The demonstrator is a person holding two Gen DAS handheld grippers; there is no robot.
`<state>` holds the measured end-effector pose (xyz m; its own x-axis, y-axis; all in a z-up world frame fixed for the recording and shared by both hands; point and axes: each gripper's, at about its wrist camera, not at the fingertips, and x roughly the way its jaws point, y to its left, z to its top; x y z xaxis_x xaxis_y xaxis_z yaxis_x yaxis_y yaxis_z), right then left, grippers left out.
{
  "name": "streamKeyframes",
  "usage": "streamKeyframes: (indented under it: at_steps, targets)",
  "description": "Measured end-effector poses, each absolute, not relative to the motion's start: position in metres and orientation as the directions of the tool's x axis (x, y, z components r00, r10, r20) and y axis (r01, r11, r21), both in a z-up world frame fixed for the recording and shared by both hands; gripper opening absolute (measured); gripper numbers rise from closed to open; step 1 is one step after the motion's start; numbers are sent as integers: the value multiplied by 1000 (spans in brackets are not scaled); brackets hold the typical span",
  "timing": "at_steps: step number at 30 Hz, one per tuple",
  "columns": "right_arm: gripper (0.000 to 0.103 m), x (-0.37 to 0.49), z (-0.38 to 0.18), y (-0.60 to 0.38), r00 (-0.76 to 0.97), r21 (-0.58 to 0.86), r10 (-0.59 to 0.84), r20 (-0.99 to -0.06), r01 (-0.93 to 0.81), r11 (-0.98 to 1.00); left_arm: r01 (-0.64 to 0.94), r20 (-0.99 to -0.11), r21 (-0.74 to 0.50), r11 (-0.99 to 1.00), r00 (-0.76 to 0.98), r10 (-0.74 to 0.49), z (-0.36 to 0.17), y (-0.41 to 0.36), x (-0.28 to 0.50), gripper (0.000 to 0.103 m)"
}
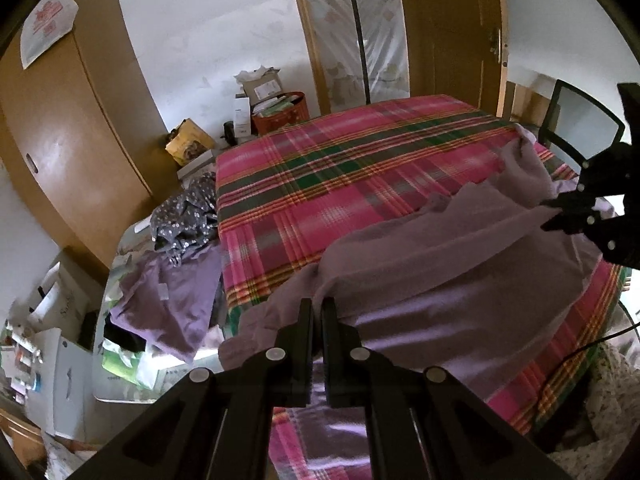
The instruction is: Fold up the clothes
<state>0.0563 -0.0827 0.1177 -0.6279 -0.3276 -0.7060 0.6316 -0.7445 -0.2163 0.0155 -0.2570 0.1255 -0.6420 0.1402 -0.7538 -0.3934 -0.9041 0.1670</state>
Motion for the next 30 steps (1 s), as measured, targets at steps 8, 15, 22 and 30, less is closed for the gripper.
streamKeyframes:
  at_steps: [8, 15, 22, 30]
  targets:
    - [7, 76, 89, -85, -596, -192, -321, -736, 638, -745, -382, -764, 104, -918, -622, 172, 96, -265, 44, 4]
    - [7, 85, 67, -85, -566, -149, -324, -758, 634, -759, -383, -774, 68, -921, -603, 194, 75, -270, 61, 4]
    - [7, 94, 51, -88, -554, -143, -318, -769, 635, -759, -366, -783, 34, -930, -588, 203, 56, -273, 69, 4]
    - [7, 110, 43, -91, -607, -207, -286, -742, 613, -763, -355, -785, 10, -935, -582, 213, 43, -276, 75, 4]
